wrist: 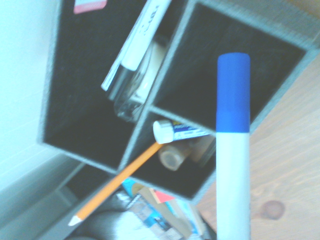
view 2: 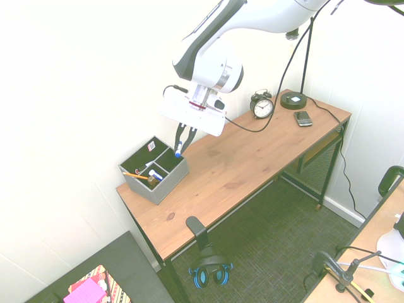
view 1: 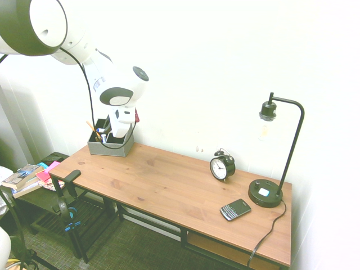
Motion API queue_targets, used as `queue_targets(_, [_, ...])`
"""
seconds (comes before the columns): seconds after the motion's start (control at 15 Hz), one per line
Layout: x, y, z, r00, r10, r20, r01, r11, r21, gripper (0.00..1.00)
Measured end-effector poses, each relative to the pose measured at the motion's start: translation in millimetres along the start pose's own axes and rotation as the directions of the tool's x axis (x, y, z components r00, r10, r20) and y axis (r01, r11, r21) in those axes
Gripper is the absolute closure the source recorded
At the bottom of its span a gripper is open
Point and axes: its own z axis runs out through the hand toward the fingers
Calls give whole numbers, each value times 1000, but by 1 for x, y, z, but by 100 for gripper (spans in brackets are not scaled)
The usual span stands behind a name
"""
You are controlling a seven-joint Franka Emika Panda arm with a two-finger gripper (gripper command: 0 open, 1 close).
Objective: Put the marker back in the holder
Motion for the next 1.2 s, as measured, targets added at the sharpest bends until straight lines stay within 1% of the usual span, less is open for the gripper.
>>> queue_targets(0.13, [7,0,7,998,19,52,-21,999,26,100])
queue_targets(0.33, [30,4,26,995,51,90,-54,998,33,100])
queue_targets(0.53, [51,3,50,992,50,119,-54,998,36,100])
queue_targets(0.6, [55,0,56,991,33,133,-40,998,46,0])
queue_targets(0.73, [55,-11,59,987,-26,160,11,996,92,0])
queue_targets(0.8, [55,-14,59,985,-39,165,22,994,105,0])
queue_targets(1.2, [61,-18,59,988,-42,152,26,993,111,0])
